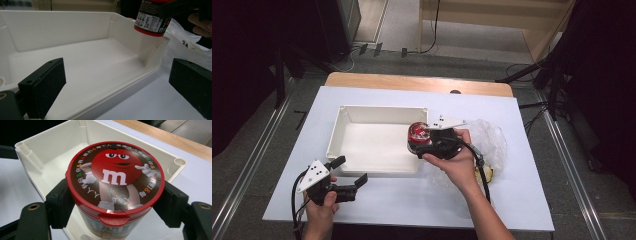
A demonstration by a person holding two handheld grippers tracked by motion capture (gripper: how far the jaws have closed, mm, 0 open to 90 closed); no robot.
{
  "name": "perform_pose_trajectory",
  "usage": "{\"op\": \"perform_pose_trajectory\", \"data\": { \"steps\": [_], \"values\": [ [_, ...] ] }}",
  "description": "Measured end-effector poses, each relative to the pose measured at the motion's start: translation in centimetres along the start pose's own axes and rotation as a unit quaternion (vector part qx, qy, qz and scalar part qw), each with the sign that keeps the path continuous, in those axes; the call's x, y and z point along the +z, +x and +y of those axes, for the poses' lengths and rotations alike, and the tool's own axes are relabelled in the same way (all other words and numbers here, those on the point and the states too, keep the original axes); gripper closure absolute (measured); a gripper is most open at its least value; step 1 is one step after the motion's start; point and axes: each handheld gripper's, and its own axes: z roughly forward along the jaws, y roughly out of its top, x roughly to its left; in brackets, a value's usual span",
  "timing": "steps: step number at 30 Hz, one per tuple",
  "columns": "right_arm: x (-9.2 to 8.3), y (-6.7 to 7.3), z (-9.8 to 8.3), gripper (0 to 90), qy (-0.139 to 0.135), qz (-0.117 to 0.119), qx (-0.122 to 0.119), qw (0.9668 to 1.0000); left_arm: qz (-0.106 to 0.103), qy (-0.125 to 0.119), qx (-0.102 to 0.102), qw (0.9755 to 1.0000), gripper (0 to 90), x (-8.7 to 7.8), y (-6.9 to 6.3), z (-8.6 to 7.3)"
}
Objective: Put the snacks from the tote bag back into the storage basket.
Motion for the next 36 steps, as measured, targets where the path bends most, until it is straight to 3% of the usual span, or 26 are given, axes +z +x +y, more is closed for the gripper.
{"op": "perform_pose_trajectory", "data": {
  "steps": [36],
  "values": [
    [2.1,0.6,-1.1,25.5,0.037,0.009,-0.023,0.9990,0.000,0.003,0.001,1.0000,1.0,0.1,0.1,0.0]
  ]
}}
